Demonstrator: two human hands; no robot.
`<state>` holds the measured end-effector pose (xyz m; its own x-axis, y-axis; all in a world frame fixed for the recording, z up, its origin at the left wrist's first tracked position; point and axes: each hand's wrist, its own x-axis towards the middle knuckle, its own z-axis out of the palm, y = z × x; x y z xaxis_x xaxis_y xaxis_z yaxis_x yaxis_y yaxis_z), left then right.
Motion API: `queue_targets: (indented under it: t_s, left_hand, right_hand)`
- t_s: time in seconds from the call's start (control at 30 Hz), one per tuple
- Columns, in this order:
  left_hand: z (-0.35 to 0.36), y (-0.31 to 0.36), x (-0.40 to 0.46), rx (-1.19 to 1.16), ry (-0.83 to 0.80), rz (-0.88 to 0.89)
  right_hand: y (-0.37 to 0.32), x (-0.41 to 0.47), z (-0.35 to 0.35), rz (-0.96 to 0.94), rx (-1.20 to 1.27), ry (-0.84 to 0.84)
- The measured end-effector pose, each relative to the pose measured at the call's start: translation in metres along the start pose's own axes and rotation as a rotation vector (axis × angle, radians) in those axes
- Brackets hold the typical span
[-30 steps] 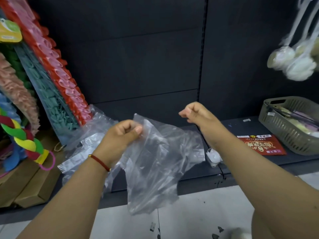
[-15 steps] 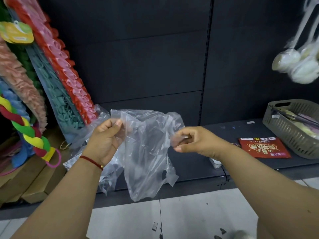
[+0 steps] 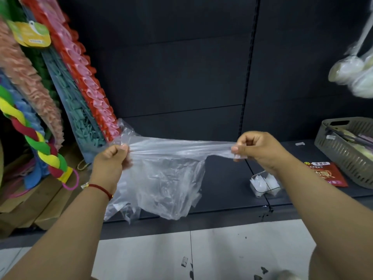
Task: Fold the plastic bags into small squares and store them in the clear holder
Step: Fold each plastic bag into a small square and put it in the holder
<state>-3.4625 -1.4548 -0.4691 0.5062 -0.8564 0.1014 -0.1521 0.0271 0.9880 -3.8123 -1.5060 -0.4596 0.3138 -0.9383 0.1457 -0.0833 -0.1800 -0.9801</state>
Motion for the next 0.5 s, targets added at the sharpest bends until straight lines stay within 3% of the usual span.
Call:
queue_targets:
  t_s: [0.1, 0.17, 0.23, 0.3, 0.4, 0.5]
  left_hand:
    - [0.004, 0.009, -0.008, 0.149, 0.05, 0.121]
    - [0.007, 0.018, -0.012, 0.096, 0.07, 0.113]
    - [0.012, 0.026, -0.014, -0.053, 0.087, 0.025]
    - [0.02, 0.03, -0.016, -0.182, 0.112, -0.09]
    - [0.029, 0.029, -0.02, -0.235, 0.166, -0.291]
    - [0.033, 0.025, -0.023, -0.152, 0.139, -0.437]
  right_hand:
    - [-0.005, 0.002, 0.003, -0.016, 0.349, 0.116]
    - [-0.01, 0.003, 0.004, -0.04, 0.658, 0.212]
    - [-0.012, 0.002, 0.01, -0.06, 0.812, 0.167]
    - [-0.009, -0.003, 0.023, -0.015, 0.617, 0.005]
    - [-0.004, -0.017, 0.053, 0.106, 0.053, -0.302]
    - [-0.01, -0.026, 0.072, 0.101, -0.131, -0.358]
